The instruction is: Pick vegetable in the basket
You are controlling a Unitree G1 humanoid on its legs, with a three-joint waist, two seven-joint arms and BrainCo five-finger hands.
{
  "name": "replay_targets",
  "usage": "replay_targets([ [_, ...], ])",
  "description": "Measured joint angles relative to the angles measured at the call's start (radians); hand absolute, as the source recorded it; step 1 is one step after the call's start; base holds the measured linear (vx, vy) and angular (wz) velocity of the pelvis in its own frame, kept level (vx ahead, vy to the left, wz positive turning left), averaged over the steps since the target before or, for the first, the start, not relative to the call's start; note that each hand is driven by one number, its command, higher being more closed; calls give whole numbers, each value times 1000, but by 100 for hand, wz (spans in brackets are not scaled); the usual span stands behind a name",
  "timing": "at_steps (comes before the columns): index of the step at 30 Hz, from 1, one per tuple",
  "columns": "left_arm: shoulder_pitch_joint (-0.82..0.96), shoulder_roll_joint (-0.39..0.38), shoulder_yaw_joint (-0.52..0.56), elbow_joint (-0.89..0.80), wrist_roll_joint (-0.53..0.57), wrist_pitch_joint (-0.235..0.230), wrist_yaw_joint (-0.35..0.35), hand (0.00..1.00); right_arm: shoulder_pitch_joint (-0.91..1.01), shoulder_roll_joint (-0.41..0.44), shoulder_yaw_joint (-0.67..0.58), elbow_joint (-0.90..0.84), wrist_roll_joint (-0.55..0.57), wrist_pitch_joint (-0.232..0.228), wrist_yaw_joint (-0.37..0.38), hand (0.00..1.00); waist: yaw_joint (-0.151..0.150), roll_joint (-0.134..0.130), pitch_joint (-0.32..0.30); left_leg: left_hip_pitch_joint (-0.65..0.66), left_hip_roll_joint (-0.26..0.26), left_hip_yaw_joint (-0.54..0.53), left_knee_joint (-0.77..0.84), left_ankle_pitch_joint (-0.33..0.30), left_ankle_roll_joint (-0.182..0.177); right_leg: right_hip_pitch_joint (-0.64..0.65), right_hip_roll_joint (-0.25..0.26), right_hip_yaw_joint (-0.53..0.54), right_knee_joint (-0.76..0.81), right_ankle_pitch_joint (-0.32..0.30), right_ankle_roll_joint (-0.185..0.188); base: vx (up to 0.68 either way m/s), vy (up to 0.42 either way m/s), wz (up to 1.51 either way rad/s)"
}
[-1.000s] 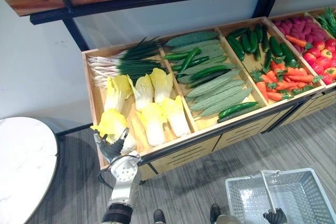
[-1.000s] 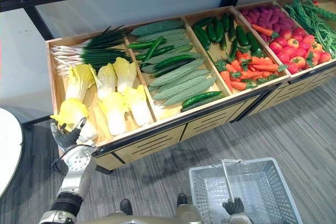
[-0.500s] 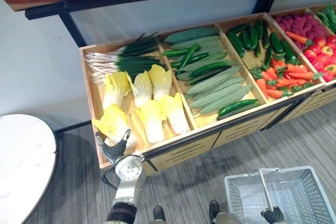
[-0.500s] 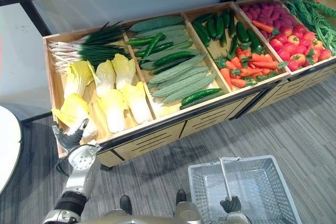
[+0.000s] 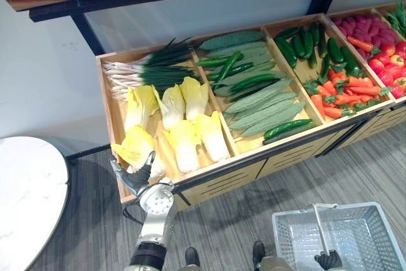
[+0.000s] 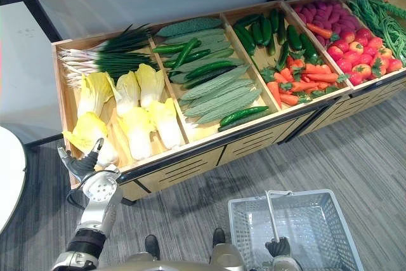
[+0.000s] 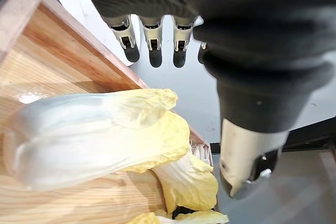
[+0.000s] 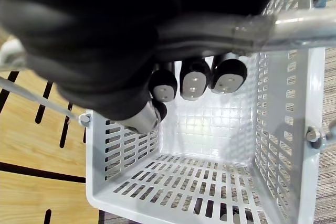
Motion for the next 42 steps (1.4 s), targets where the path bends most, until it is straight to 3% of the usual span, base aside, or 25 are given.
replay_targets([
  [4, -13, 0, 0, 75, -5, 33, 16, 0, -1, 0, 8, -2, 0, 1, 0, 100, -1, -1, 3, 0, 1, 3, 1, 0, 0, -2, 1, 3, 0, 0, 0, 0, 0, 0],
  [14, -95, 1, 3, 153, -15, 44, 95, 0, -28, 0, 39, -9, 2, 1, -13, 100, -20, -1, 30, -16, 7, 12, 24, -10, 0, -16, 3, 13, 1, 4, -3, -1, 0, -3],
  [27, -243, 17, 42, 284, -14, 108, 139, 0, -65, 0, 73, -8, 32, -7, -30, 100, -24, -5, 86, -55, 23, 30, 80, -32, -9, -52, 12, 38, 18, 8, -12, -8, -2, -5],
  [33, -379, 103, 132, 442, -15, 119, 179, 0, -121, -3, 109, -9, 43, -15, -44, 100, -24, -19, 143, -126, 45, 38, 134, -37, -7, -104, 18, 54, 22, 34, -16, -48, -10, -7],
  [37, -452, 120, 168, 508, -16, 109, 183, 0, -129, -5, 122, -32, 43, -29, -52, 100, -24, -20, 172, -143, 53, 52, 136, -37, -7, -136, 21, 65, 37, 39, -19, -79, -7, -14],
  [42, -583, 179, 214, 587, -16, 123, 182, 0, -136, -32, 164, -80, 57, -37, -57, 100, -25, -37, 213, -176, 54, 58, 116, -25, -23, -209, 30, 94, 62, 49, -23, -72, -13, -19],
])
